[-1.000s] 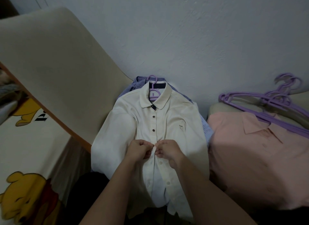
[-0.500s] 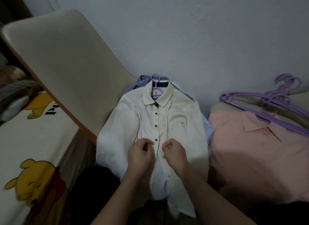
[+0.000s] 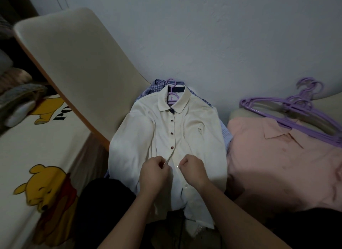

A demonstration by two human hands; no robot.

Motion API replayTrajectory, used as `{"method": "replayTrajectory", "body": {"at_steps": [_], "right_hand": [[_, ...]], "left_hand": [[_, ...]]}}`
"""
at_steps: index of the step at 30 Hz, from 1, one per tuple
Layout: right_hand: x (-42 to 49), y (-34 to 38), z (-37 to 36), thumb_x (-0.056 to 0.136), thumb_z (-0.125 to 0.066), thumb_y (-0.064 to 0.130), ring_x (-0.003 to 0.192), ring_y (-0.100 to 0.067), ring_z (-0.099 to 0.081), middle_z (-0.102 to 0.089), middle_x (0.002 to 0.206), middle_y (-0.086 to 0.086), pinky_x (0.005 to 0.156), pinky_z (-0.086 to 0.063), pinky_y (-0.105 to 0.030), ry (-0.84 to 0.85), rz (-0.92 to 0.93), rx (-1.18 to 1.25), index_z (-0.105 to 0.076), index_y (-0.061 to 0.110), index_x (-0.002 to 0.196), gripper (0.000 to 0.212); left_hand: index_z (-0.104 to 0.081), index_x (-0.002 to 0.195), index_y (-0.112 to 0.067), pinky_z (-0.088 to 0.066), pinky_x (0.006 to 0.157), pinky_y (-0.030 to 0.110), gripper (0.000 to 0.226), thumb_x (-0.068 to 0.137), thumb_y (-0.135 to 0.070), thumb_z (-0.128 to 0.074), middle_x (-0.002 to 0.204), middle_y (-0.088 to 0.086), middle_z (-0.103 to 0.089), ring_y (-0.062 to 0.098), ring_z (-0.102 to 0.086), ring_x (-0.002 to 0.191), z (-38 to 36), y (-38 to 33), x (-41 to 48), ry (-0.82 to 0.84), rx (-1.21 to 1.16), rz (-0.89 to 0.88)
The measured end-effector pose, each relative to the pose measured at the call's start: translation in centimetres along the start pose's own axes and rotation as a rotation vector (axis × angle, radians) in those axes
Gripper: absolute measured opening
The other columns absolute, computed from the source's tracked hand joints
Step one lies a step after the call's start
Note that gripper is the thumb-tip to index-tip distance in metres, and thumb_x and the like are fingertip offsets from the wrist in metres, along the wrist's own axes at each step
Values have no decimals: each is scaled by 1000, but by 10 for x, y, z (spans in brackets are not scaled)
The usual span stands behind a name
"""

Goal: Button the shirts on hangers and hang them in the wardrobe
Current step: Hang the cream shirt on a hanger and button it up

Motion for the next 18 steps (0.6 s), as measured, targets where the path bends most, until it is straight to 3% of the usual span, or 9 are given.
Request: {"method": "replayTrajectory", "body": {"at_steps": [4, 9, 11, 13, 15, 18], "right_hand": [[1, 2, -1, 86, -62, 19, 82, -17, -63, -67, 82, 4, 75, -56, -34, 23, -9, -24, -58, 24, 68, 19], [1, 6, -1, 94, -64, 22, 67, -12, -59, -66, 77, 0, 52, -40, -19, 5, -44, -51, -58, 18, 70, 25], [-4, 14, -2, 94, -62, 25, 66, -12, -60, -64, 72, 2, 57, -48, -23, -20, -37, -6, -60, 18, 70, 26], [-11, 23, -4, 95, -57, 25, 74, -13, -60, -66, 80, 3, 67, -49, -27, -19, -25, 70, -65, 18, 82, 18], [-16, 28, -7, 96, -53, 24, 75, -13, -58, -65, 84, 3, 64, -42, -24, 6, -14, 124, -65, 18, 86, 17], [-20, 25, -14, 99, -51, 29, 73, -12, -58, -64, 81, 3, 57, -43, -24, 70, -15, 148, -58, 25, 73, 27]], "left_hand": [[-74, 85, -18, -45, 64, 27, 13, 91, -24, -65, 85, -4, -66, 12, -59, 74, 6, -1, 0, -26, 83, -4], [-69, 78, -18, -43, 64, 25, 13, 90, -20, -64, 83, -4, -65, 12, -60, 73, 9, -9, 1, -46, 79, 10], [-65, 72, -18, -39, 59, 24, 13, 85, -19, -65, 78, -5, -64, 12, -59, 71, 8, -11, 2, -60, 24, 20], [-67, 73, -16, -38, 56, 20, 11, 83, -18, -69, 76, -4, -65, 11, -60, 70, 7, -10, 3, -62, -46, 46], [-71, 73, -16, -39, 57, 17, 11, 84, -17, -70, 72, -5, -67, 10, -62, 70, 5, -7, 4, -52, -113, 82], [-77, 75, -17, -47, 61, 19, 14, 87, -18, -70, 69, -6, -70, 9, -67, 71, 0, -1, 3, 3, -182, 132]]}}
Point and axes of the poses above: each hand's wrist, its own x-axis towards the middle knuckle, its own z-axis out of the back of the hand, y = z × x, the point moved 5 cm from there along x, towards the middle knuckle
